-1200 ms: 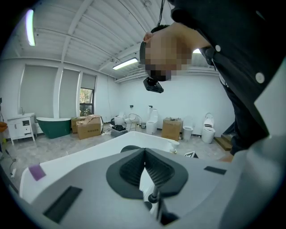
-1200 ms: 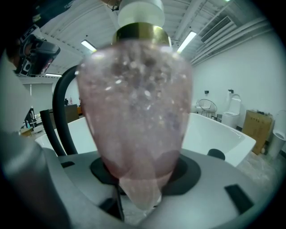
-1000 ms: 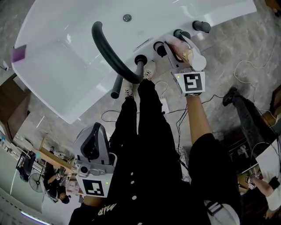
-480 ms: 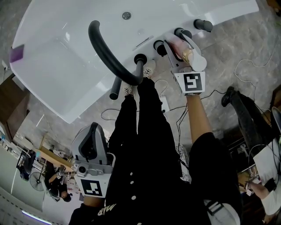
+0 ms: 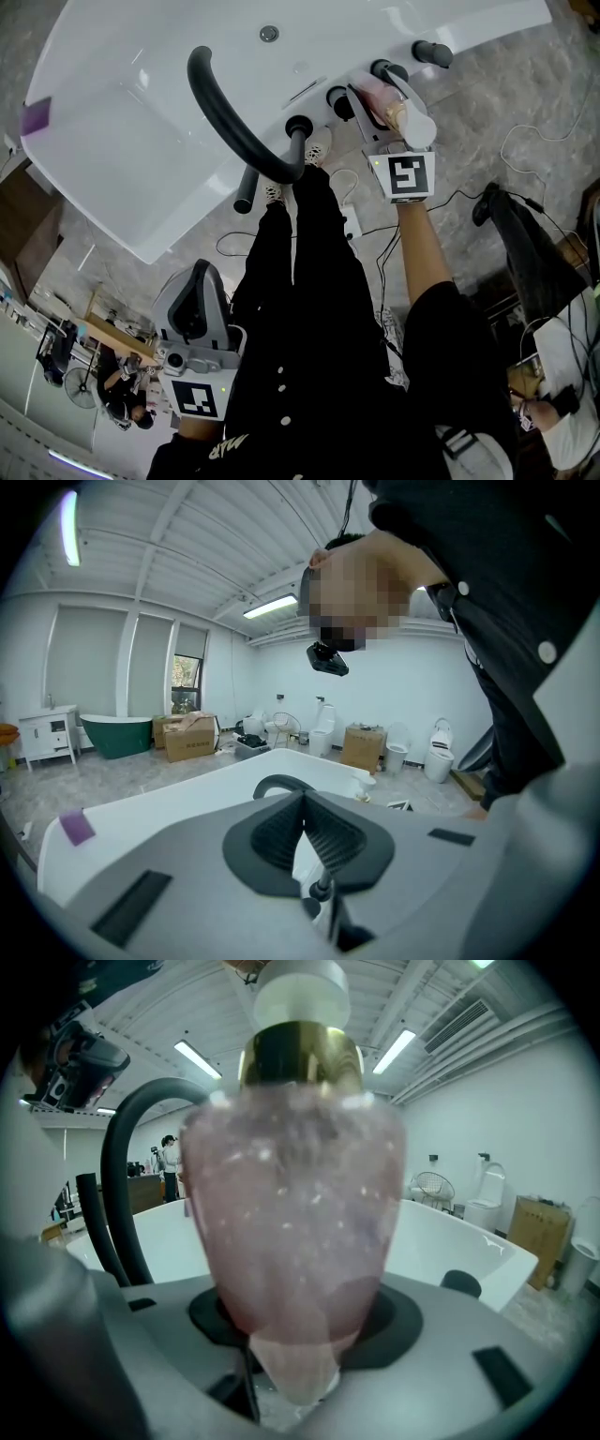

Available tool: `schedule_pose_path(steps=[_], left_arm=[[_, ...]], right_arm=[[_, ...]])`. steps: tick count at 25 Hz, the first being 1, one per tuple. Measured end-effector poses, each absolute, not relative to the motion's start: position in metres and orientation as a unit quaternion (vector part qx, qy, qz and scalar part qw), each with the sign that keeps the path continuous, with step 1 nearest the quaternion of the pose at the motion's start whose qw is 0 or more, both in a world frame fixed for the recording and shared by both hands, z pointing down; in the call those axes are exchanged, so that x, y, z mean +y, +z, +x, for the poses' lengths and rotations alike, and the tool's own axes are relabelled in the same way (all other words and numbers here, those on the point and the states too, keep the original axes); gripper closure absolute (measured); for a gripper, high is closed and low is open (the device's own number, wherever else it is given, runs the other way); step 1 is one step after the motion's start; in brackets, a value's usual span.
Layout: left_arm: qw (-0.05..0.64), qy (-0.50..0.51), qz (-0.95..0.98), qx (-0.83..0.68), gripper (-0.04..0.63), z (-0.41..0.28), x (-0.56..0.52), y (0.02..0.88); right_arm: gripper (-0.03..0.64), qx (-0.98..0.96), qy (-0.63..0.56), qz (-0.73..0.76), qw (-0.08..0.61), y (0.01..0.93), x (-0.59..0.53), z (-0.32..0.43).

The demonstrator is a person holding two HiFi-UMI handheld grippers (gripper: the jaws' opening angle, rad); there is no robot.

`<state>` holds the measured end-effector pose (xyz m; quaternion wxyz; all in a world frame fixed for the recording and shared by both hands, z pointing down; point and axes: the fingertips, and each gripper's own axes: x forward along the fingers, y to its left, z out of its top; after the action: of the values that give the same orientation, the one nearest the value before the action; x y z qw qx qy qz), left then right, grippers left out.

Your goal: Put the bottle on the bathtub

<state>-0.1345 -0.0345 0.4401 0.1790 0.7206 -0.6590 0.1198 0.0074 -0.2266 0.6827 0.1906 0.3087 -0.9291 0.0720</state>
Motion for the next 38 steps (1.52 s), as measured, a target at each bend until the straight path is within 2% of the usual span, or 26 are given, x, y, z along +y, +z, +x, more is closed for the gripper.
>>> schedule_pose_path(steps=[4, 10, 17, 30, 35, 38], left_arm=[[0.181, 0.117, 0.72, -0.66, 0.584, -0.136, -0.034, 0.439], [0.175, 0.111, 0.723, -0.659, 0.584, -0.135, -0.036, 0.43], [0.157, 0.103, 0.73, -0.658, 0.584, -0.133, -0.036, 0.416], [0.128, 0.069, 0.732, -0.666, 0.584, -0.142, -0.041, 0.365], [0.112, 0.043, 0.739, -0.663, 0.584, -0.142, -0.042, 0.34], [0.109, 0.028, 0.743, -0.66, 0.584, -0.142, -0.046, 0.331]], right_arm=[[0.387, -0.933, 0.062, 0.305, 0.179, 0.669, -0.229, 0.002], [0.327, -0.933, 0.071, 0.304, 0.178, 0.662, -0.228, 0.006], [0.307, -0.935, 0.07, 0.299, 0.175, 0.651, -0.224, 0.008], [0.282, -0.935, 0.083, 0.303, 0.165, 0.565, -0.196, 0.041], [0.33, -0.924, 0.087, 0.321, 0.187, 0.529, -0.179, 0.069], [0.444, -0.917, 0.081, 0.344, 0.187, 0.501, -0.173, 0.085]])
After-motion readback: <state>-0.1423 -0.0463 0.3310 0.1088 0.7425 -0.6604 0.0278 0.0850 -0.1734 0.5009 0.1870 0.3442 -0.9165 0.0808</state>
